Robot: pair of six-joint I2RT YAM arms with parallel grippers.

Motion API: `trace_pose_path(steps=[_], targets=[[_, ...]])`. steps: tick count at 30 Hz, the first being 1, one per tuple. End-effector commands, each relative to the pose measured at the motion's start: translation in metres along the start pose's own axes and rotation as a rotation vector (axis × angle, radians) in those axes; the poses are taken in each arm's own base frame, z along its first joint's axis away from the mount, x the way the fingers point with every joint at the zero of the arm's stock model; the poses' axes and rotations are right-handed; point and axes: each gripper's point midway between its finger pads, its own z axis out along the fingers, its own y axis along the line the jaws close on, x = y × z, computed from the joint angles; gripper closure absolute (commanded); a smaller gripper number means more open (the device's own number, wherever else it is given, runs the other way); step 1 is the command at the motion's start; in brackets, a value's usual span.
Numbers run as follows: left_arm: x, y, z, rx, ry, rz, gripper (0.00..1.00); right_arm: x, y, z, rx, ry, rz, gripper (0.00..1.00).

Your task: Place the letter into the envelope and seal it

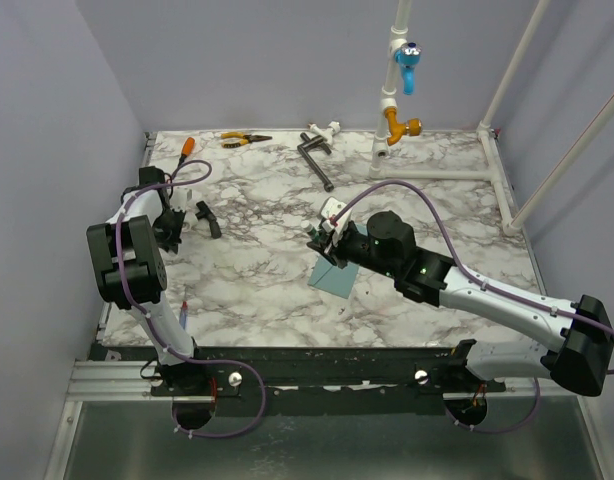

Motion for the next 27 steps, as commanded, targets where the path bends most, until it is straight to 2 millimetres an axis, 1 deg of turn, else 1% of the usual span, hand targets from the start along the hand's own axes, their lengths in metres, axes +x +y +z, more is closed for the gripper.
trace_pose_path(steps=[1, 2, 4, 6, 7, 9, 11, 13, 14, 16, 17, 20, 21, 24, 27], targets=[[-0.009, 0.002, -0.01, 0.005, -0.046, 0.002, 1.0, 0.003, 0.003, -0.001, -0.014, 0.007, -0.024, 0.99], [-0.01, 0.0, -0.018, 0.012, -0.067, 0.003, 1.0, 0.003, 0.006, -0.002, -0.036, 0.005, -0.031, 0.99], [-0.016, -0.01, -0.044, 0.056, -0.133, 0.018, 1.0, 0.0, 0.019, -0.005, -0.112, -0.01, -0.048, 0.99], [-0.023, -0.026, -0.081, 0.124, -0.225, 0.046, 1.0, -0.005, 0.036, -0.01, -0.214, -0.04, -0.064, 1.0], [-0.027, -0.035, -0.105, 0.156, -0.283, 0.06, 1.0, -0.008, 0.045, -0.012, -0.269, -0.052, -0.073, 0.99], [-0.031, -0.063, -0.155, 0.256, -0.405, 0.117, 1.0, -0.012, 0.061, -0.015, -0.373, -0.069, -0.088, 0.99], [-0.025, -0.092, -0.202, 0.336, -0.515, 0.197, 1.0, -0.008, 0.077, -0.016, -0.471, -0.043, -0.08, 0.99], [-0.014, -0.127, -0.245, 0.428, -0.614, 0.295, 1.0, -0.006, 0.086, -0.012, -0.537, -0.018, -0.065, 0.99], [-0.005, -0.144, -0.264, 0.472, -0.655, 0.345, 1.0, -0.007, 0.09, -0.011, -0.562, -0.004, -0.051, 1.0], [0.016, -0.175, -0.294, 0.551, -0.708, 0.435, 1.0, -0.007, 0.092, -0.005, -0.576, 0.023, -0.015, 0.99], [0.028, -0.189, -0.305, 0.578, -0.726, 0.472, 1.0, -0.01, 0.092, -0.003, -0.577, 0.024, 0.008, 0.99], [0.059, -0.221, -0.322, 0.697, -0.749, 0.538, 1.0, -0.019, 0.091, 0.004, -0.561, 0.011, 0.055, 0.99], [0.066, -0.227, -0.326, 0.737, -0.757, 0.542, 1.0, -0.022, 0.091, 0.006, -0.554, 0.011, 0.074, 0.99], [0.084, -0.235, -0.326, 0.791, -0.764, 0.551, 1.0, -0.025, 0.091, 0.013, -0.533, 0.029, 0.089, 0.99], [0.106, -0.249, -0.333, 0.903, -0.774, 0.599, 1.0, -0.029, 0.108, 0.018, -0.576, 0.046, 0.077, 0.99]])
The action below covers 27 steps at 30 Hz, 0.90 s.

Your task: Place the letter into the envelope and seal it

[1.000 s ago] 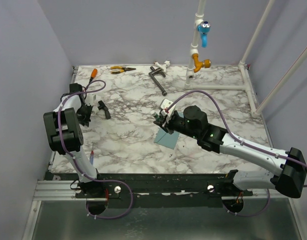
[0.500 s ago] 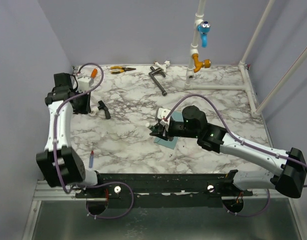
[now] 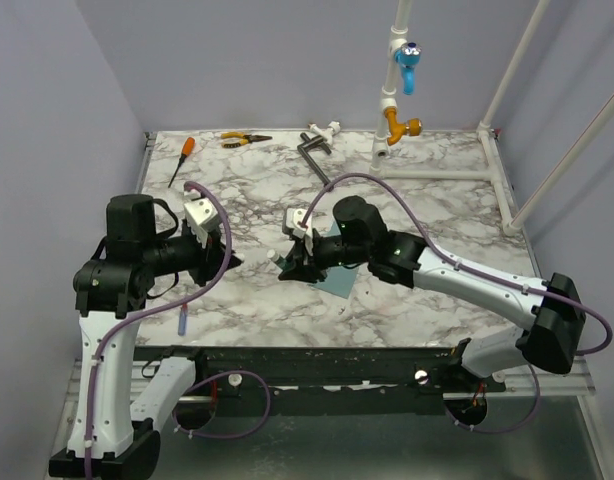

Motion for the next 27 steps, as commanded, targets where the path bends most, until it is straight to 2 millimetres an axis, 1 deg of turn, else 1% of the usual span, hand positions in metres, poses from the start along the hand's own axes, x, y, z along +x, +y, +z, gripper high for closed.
trace_pose_path(steps=[1, 3, 5, 10, 13, 15, 21, 23, 27], targets=[[0.014, -0.052, -0.001, 0.245, -0.037, -0.054, 1.0, -0.014, 0.024, 0.017, -0.081, 0.014, 0.009, 0.99], [0.017, -0.058, -0.004, 0.264, -0.044, -0.03, 1.0, -0.016, 0.032, 0.021, -0.112, 0.013, -0.01, 0.99], [0.02, -0.062, -0.006, 0.268, -0.032, -0.01, 1.0, -0.013, 0.033, 0.02, -0.102, 0.023, -0.041, 0.99], [0.026, -0.064, -0.008, 0.263, 0.003, 0.009, 1.0, 0.011, 0.027, 0.014, -0.039, 0.13, -0.097, 0.99], [0.026, -0.065, -0.008, 0.274, 0.008, 0.003, 1.0, 0.02, 0.031, 0.019, -0.033, 0.172, -0.117, 0.99], [0.024, -0.067, -0.009, 0.285, 0.005, -0.003, 1.0, 0.016, 0.036, 0.022, -0.056, 0.152, -0.121, 0.99], [0.025, -0.06, -0.006, 0.262, 0.025, -0.024, 1.0, 0.006, 0.038, 0.022, -0.065, 0.122, -0.153, 0.99], [0.022, -0.063, -0.005, 0.279, 0.011, -0.03, 1.0, 0.005, 0.043, 0.025, -0.095, 0.111, -0.15, 0.99], [0.023, -0.064, -0.004, 0.293, 0.011, -0.043, 1.0, 0.004, 0.044, 0.029, -0.094, 0.102, -0.146, 0.99]])
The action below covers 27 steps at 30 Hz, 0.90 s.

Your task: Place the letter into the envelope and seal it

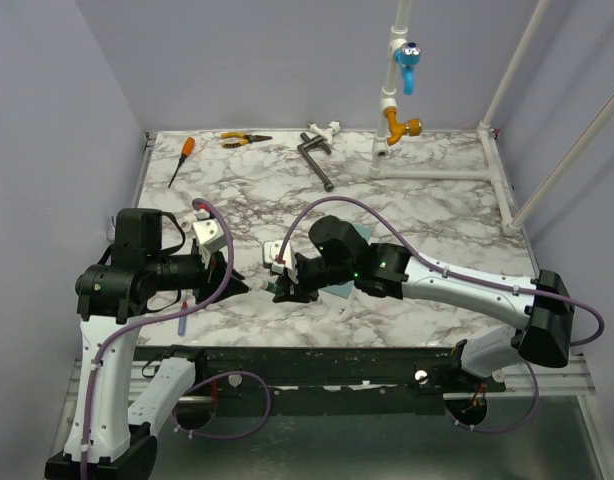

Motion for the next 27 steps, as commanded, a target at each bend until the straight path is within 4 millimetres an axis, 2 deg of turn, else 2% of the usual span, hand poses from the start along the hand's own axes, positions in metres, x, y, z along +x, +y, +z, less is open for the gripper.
trace_pose_path(steps=[1, 17, 23, 27], targets=[[-0.006, -0.009, 0.001, 0.047, -0.028, 0.011, 1.0, -0.013, 0.002, 0.004, -0.016, -0.029, -0.023, 0.99], [0.0, -0.001, 0.005, 0.035, -0.015, -0.018, 1.0, -0.023, 0.007, 0.013, -0.038, -0.04, -0.052, 0.99], [0.002, -0.003, 0.007, 0.051, -0.007, -0.035, 1.0, -0.01, -0.001, 0.02, 0.012, 0.04, -0.07, 0.99], [0.009, 0.0, 0.009, 0.043, 0.012, -0.042, 1.0, -0.011, -0.007, 0.021, 0.05, 0.053, -0.075, 0.99]])
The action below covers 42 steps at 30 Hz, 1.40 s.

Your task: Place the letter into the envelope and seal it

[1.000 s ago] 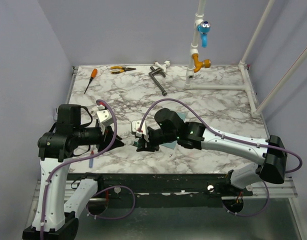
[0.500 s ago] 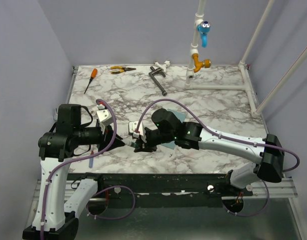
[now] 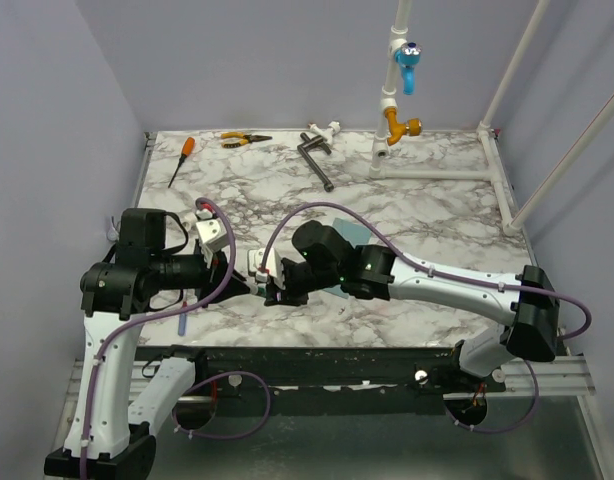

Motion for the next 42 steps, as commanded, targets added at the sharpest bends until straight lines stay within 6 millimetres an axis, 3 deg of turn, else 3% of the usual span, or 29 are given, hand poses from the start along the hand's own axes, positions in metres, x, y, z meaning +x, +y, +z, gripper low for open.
trace_pose_path(steps=[1, 6, 13, 23, 30, 38, 42], targets=[[0.007, 0.001, 0.005, 0.019, 0.017, -0.012, 1.0, -0.007, -0.012, 0.002, 0.062, 0.013, -0.033, 1.0], [0.022, 0.017, 0.007, -0.048, 0.094, -0.034, 1.0, -0.012, -0.019, -0.001, 0.106, 0.02, -0.051, 0.99], [0.025, 0.017, 0.012, -0.026, 0.086, -0.031, 1.0, -0.053, -0.013, -0.01, 0.103, -0.182, -0.035, 1.0], [0.041, 0.019, 0.024, 0.015, 0.142, -0.079, 1.0, -0.071, -0.025, -0.016, 0.165, -0.248, -0.087, 0.99], [0.05, 0.029, 0.033, 0.009, 0.198, -0.101, 1.0, -0.096, -0.038, -0.023, 0.234, -0.339, -0.115, 0.99], [0.052, 0.028, 0.039, 0.032, 0.184, -0.092, 1.0, -0.114, -0.046, -0.038, 0.302, -0.453, -0.073, 0.99], [0.034, 0.017, 0.033, 0.053, 0.129, -0.062, 1.0, -0.106, -0.047, -0.031, 0.284, -0.423, -0.051, 0.99]])
